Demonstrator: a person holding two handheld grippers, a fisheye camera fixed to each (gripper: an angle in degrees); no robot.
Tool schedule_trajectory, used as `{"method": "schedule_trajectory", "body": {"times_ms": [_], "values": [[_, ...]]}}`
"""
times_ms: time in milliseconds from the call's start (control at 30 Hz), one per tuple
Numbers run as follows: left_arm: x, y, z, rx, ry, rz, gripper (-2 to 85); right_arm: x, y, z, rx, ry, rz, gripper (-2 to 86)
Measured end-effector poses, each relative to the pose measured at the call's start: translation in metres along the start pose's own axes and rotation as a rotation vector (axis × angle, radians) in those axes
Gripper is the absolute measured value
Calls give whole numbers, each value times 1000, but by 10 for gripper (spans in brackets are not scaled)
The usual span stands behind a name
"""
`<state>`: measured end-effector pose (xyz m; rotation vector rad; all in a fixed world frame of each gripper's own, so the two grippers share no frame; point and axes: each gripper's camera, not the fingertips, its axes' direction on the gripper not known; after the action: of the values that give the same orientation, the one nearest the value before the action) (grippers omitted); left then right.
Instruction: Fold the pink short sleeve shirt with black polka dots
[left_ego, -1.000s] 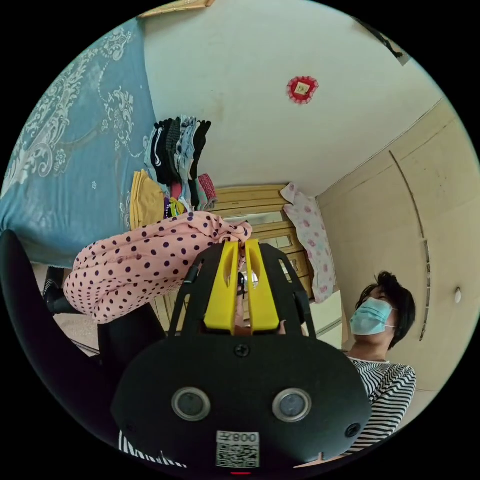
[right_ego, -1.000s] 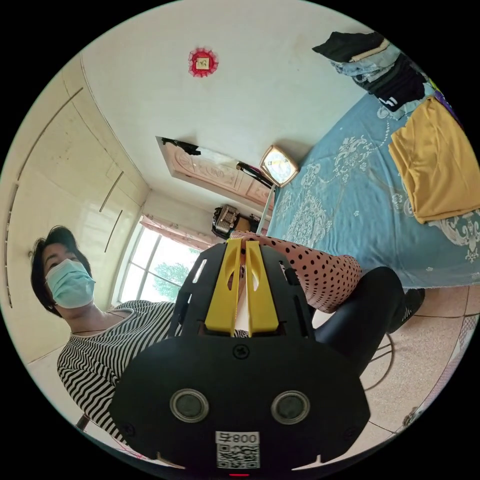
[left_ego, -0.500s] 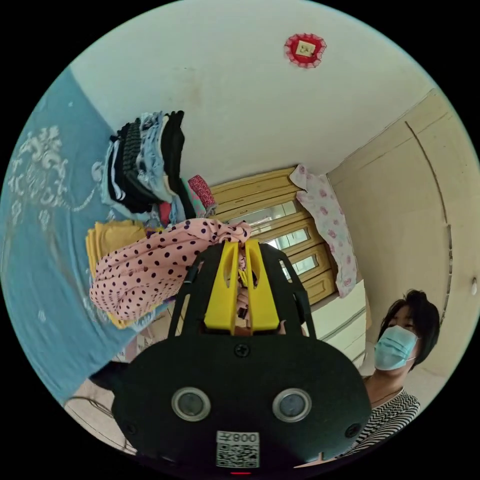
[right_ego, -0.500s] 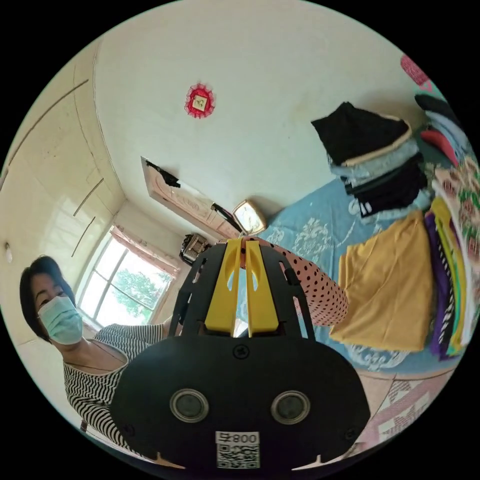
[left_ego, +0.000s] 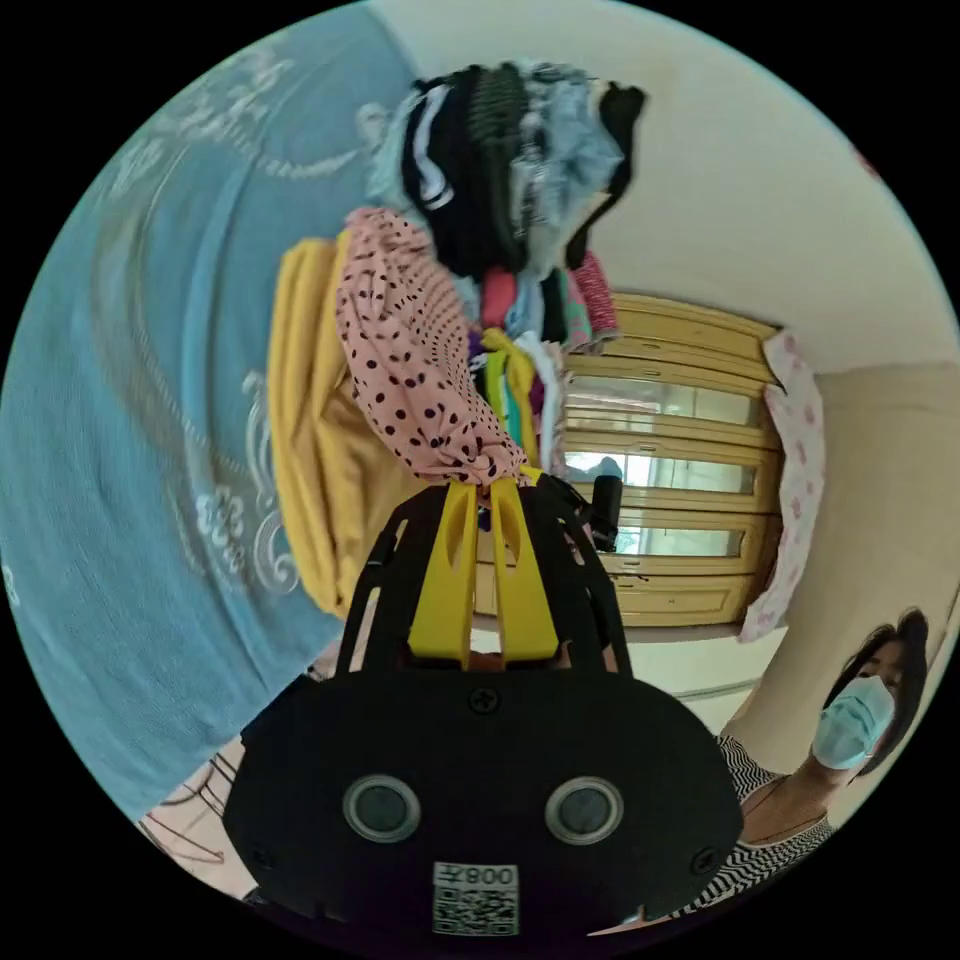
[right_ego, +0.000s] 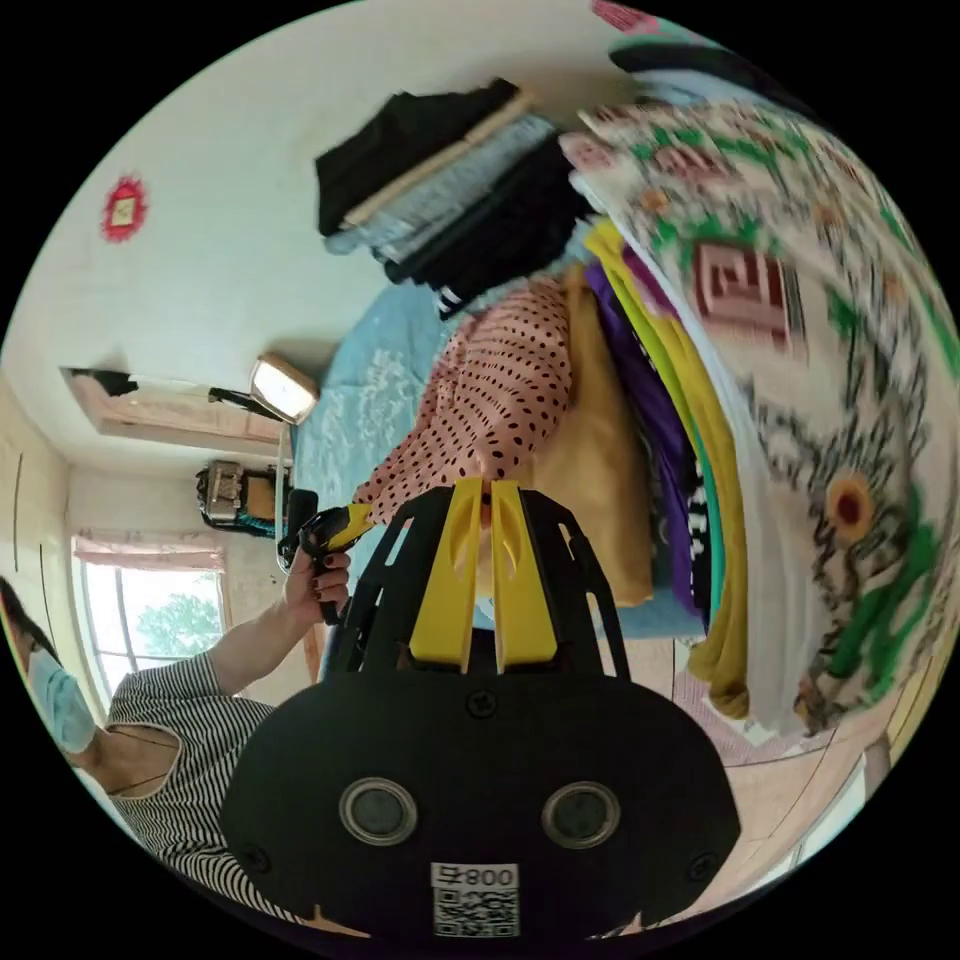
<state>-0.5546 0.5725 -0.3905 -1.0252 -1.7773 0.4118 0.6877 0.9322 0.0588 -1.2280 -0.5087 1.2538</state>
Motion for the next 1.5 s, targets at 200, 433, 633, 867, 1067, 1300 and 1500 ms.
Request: {"method": "schedule_trajectory", "body": {"times_ms": [200,433,633,867,1067,1300,1500], "values": [[19,-8,57,-91,-45,30,31,32,23,25,-24,75,-24,12],[44,-20,113,-153,-125,41,31,49,33,56,-78,203,-69,13],[52,-30,145,-169,-134,-30,23,72,44,90,-124,266,-43,14],[82,-32,150,-144,-120,-31,6,80,58,97,-68,254,-16,12],[135,-45,170,-142,-174,129,3,63,84,85,72,363,0,3],[163,-70,228,-221,-370,217,2,13,87,110,138,439,-138,1],[169,-69,253,-277,-462,239,2,29,66,191,-66,664,-145,1]]}}
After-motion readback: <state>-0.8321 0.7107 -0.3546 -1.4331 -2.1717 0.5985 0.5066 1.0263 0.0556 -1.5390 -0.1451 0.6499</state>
